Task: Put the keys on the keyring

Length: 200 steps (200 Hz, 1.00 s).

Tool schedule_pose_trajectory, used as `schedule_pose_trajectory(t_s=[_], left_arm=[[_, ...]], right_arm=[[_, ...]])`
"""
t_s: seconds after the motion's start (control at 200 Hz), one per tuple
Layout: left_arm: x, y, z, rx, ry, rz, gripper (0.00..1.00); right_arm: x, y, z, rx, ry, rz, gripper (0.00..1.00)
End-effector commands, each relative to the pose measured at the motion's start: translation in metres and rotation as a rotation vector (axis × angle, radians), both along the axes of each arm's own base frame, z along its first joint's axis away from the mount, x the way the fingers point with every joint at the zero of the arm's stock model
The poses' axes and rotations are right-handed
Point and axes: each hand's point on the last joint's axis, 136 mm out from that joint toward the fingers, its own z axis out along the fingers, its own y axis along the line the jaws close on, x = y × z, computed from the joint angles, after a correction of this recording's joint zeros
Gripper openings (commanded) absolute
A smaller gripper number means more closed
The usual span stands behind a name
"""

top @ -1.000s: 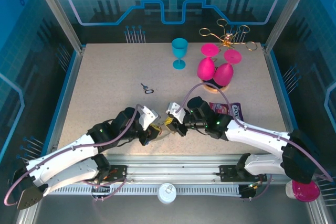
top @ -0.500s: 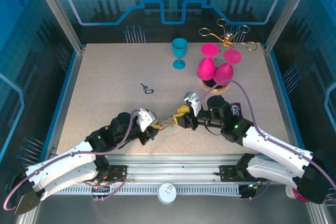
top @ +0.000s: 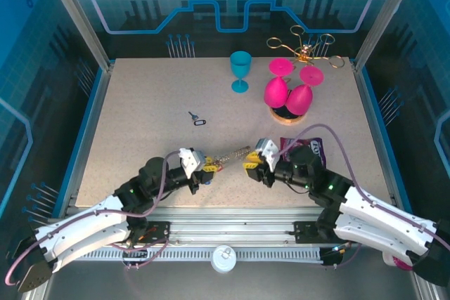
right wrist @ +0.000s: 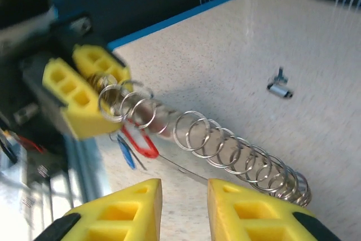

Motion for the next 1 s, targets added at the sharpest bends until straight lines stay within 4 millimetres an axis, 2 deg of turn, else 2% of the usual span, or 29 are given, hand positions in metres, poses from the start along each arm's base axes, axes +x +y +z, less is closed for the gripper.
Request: schedule_pose_trajectory(t_s=[0.0, 0.08, 0.245, 0.4, 0.465, 0.996], left_arm=[[-0.005, -0.004, 0.027, -0.081, -0.107, -0.045, 0.0], [-0.009, -0.005, 0.03, -0.083, -0.136, -0.07, 0.0], [-0.015, -0.008, 0.034, -0.08, -0.233, -0.114, 0.0], [-0.017, -0.009, 0.042, -0.077, -0.334, -0.128, 0.0], [-0.017, -0.01, 0.042, -0.067, -0.353, -0.131, 0.0], [-0.018, -0.014, 0.042, -0.027, -0.423, -0.146, 0.0]], right_arm=[[0.009, 0.001, 0.005, -0.134, -0.323, 0.04, 0.3], [0.009, 0.005, 0.008, -0.117, -0.339, 0.051, 0.28], [-0.003, 0.016, 0.003, -0.037, -0.249, 0.12, 0.25], [-0.007, 0.017, 0.004, 0.088, -0.142, 0.097, 0.25], [-0.009, 0.018, 0.011, 0.136, -0.129, 0.098, 0.26], [-0.013, 0.017, 0.018, 0.22, -0.106, 0.103, 0.32]])
